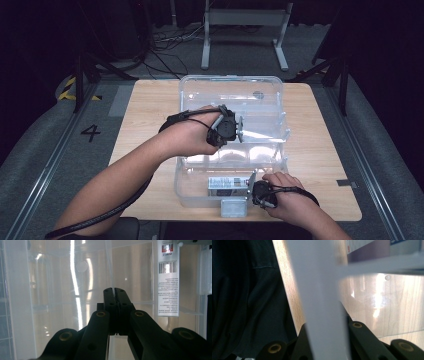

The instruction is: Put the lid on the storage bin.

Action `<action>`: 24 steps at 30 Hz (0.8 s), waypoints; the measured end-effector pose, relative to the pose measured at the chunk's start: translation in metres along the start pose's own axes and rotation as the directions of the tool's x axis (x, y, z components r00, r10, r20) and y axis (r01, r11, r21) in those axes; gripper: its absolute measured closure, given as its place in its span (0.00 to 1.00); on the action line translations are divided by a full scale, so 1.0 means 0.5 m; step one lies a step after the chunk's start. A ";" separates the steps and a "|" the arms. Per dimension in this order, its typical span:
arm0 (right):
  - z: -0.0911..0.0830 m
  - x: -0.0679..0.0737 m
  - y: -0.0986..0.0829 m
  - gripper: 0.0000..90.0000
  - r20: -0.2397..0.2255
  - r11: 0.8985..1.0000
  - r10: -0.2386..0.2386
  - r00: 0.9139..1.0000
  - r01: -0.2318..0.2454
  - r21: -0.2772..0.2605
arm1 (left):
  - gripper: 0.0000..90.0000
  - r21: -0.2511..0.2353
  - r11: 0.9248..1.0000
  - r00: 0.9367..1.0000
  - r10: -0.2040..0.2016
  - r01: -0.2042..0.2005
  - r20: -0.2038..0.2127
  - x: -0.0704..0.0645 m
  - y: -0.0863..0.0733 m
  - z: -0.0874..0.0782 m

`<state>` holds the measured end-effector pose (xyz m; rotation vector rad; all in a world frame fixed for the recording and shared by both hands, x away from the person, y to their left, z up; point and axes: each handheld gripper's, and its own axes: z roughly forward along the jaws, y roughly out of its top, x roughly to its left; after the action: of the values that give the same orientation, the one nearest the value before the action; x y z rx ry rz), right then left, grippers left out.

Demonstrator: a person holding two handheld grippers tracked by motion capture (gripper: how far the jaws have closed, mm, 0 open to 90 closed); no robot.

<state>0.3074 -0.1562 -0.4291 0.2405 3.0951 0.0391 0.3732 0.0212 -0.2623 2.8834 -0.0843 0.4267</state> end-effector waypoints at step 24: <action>0.000 0.003 0.009 0.93 0.005 0.998 0.053 0.999 -0.053 0.021 | 0.99 -0.030 1.000 0.999 0.000 0.001 0.032 -0.033 -0.005 -0.007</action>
<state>0.3066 -0.1517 -0.4292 0.3234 3.0859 0.0082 0.3569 0.0247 -0.2644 2.8615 -0.0947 0.3762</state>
